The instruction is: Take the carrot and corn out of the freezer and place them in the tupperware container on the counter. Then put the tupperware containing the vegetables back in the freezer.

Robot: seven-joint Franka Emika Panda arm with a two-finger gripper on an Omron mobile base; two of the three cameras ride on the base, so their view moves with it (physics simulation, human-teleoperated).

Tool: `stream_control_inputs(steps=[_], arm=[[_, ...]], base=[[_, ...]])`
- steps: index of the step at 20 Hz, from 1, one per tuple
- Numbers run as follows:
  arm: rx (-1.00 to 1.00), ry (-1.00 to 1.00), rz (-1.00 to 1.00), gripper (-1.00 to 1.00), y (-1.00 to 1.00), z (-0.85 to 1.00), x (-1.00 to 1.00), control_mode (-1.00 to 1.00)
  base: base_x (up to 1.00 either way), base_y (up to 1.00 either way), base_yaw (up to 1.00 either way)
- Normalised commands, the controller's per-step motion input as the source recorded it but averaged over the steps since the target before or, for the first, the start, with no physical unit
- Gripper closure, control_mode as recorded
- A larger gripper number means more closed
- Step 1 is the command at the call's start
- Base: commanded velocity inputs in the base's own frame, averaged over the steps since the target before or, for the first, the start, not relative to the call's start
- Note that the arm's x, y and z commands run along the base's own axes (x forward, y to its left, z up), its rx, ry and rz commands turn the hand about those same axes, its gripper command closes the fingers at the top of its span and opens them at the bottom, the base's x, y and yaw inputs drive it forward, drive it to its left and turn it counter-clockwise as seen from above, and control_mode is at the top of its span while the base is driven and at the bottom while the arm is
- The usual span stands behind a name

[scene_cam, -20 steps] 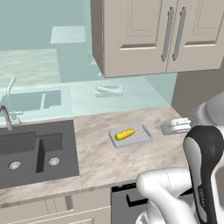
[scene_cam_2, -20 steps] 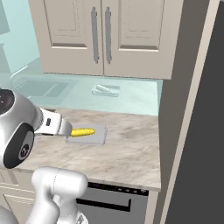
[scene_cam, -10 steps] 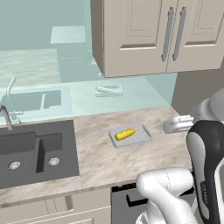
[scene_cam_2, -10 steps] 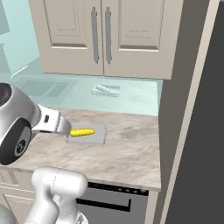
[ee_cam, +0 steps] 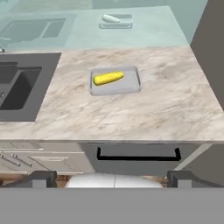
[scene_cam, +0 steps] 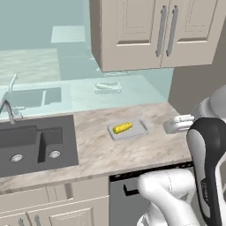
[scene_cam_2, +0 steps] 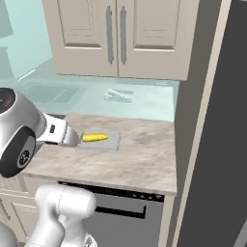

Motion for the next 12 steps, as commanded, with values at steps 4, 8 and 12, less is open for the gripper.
stream_control_inputs(steps=[4, 8, 12], arm=[[0.0, 0.0, 0.0, -1.0, 0.0, 0.0, 0.0, 1.0], [0.0, 0.0, 0.0, -1.0, 0.0, 0.0, 0.0, 1.0], [0.0, 0.0, 0.0, -1.0, 0.0, 0.0, 0.0, 1.0]], base=[[-1.0, 0.0, 0.0], [-1.0, 0.0, 0.0], [-1.0, -0.1, 0.0]])
